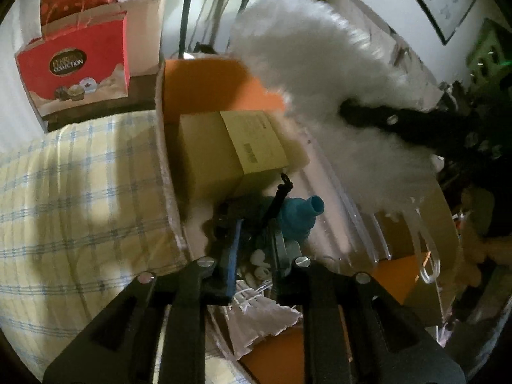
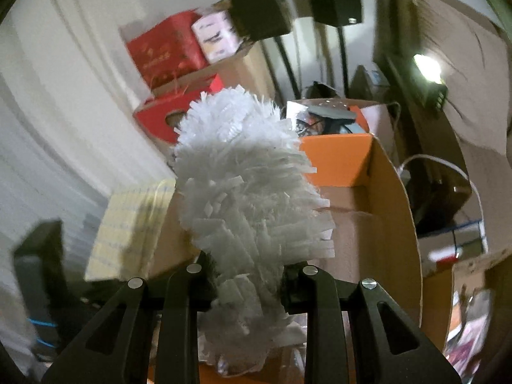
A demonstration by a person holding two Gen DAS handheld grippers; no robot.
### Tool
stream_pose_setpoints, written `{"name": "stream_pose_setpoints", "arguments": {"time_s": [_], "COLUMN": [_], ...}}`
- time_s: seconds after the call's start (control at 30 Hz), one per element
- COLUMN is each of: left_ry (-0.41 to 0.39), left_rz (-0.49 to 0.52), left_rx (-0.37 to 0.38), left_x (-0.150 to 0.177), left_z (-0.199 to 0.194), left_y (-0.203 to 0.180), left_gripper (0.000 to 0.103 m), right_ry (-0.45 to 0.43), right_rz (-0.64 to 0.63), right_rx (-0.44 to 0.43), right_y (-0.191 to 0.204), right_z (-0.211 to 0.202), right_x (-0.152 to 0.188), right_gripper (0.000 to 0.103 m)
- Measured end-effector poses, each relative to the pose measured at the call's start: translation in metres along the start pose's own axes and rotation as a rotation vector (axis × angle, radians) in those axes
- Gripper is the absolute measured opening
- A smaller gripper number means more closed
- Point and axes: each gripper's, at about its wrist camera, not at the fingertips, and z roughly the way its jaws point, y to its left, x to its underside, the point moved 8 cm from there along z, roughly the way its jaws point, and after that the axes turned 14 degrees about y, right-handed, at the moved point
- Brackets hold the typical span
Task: Organize objects
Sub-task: 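Carry the feather duster over the box with the right tool, then lower the feather duster into the box and open the right tool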
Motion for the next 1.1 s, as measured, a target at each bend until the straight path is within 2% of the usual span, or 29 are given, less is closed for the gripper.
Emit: {"name": "stream_pose_setpoints", "arguments": {"time_s": [0.23, 0.33, 0.47, 0.57, 0.67, 0.73, 0.8, 0.87, 0.97, 1.03, 1.1], "left_ry": [-0.048, -0.062, -0.072, -0.071, -0.066, -0.062, -0.062, -0.07, -0.073, -0.077, -0.083], "left_rz": [-0.017, -0.017, -0.018, -0.023, -0.027, -0.031, -0.038, -0.042, -0.04, -0.039, -0.037], "left_rx": [0.037, 0.033, 0.023, 0.024, 0.019, 0.016, 0.019, 0.023, 0.022, 0.018, 0.009], "left_x": [0.004, 0.005, 0.009, 0.011, 0.01, 0.01, 0.01, 0.01, 0.012, 0.013, 0.014], "left_z": [-0.028, -0.036, -0.041, -0.041, -0.039, -0.037, -0.037, -0.038, -0.039, -0.042, -0.045], "left_y": [0.006, 0.009, 0.013, 0.018, 0.023, 0.025, 0.027, 0.028, 0.027, 0.028, 0.029], "left_gripper": [0.021, 0.03, 0.033, 0.037, 0.038, 0.039, 0.048, 0.051, 0.054, 0.058, 0.061], "right_ry": [0.032, 0.036, 0.08, 0.118, 0.119, 0.119, 0.116, 0.121, 0.105, 0.093, 0.067], "right_rz": [-0.098, -0.15, -0.23, -0.258, -0.254, -0.243, -0.231, -0.207, -0.192, -0.162, -0.138], "right_rx": [0.051, 0.066, 0.063, 0.085, 0.089, 0.108, 0.122, 0.112, 0.08, 0.043, 0.005], "right_y": [0.009, 0.016, 0.029, 0.029, 0.025, 0.02, 0.017, 0.013, 0.014, 0.014, 0.014], "right_z": [0.019, 0.028, 0.05, 0.069, 0.074, 0.075, 0.076, 0.076, 0.07, 0.062, 0.048], "right_x": [-0.002, -0.004, 0.0, 0.007, 0.009, 0.009, 0.007, 0.007, 0.005, 0.003, 0.001], "right_gripper": [0.025, 0.025, 0.025, 0.027, 0.03, 0.035, 0.039, 0.041, 0.049, 0.062, 0.067]}}
